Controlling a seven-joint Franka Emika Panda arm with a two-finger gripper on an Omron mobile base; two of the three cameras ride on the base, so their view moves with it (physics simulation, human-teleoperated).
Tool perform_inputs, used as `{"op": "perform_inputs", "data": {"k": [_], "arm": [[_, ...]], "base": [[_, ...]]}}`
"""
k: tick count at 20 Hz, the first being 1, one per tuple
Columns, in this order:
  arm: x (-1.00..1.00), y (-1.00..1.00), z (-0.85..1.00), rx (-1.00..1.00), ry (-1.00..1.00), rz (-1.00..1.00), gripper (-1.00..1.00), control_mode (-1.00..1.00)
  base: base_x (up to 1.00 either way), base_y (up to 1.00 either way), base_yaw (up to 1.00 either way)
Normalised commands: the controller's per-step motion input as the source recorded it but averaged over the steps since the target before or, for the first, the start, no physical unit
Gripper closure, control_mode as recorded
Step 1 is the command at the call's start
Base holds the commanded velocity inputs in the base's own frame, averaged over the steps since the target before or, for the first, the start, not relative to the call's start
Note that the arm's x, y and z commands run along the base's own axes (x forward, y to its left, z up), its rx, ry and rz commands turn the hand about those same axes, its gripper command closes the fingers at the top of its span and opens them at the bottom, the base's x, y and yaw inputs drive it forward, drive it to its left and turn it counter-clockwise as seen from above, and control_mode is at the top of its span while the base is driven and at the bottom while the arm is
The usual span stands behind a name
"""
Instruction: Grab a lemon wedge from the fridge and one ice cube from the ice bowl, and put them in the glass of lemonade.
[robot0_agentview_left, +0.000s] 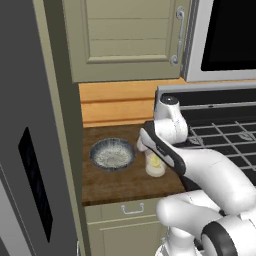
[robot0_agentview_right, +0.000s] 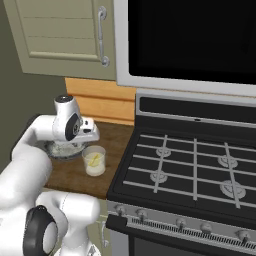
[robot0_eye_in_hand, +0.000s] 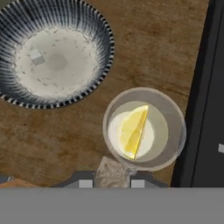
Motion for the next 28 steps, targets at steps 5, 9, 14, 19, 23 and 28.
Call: {"op": "perform_inputs", "data": {"k": [5, 9, 14, 19, 23, 28], "arm": [[0.06, -0.44, -0.02, 0.0, 0.01, -0.14, 1.0, -1.0], [0.18, -0.01, -0.16, 0.0, 0.0, -0.05, 1.0, -1.0], [0.01, 0.0, -0.12, 0.0, -0.01, 0.0, 1.0, -1.0], [0.0, 0.0, -0.11, 0.0, -0.02, 0.0, 1.0, -1.0], [0.0, 0.08, -0.09, 0.0, -0.11, 0.0, 1.0, -1.0], [0.18, -0.06, 0.01, 0.0, 0.0, 0.0, 1.0, -1.0]], "base": [[0.0, 0.0, 0.0], [0.0, 0.0, 0.0], [0.0, 0.0, 0.0], [0.0, 0.0, 0.0], [0.0, 0.0, 0.0], [0.0, 0.0, 0.0]]}}
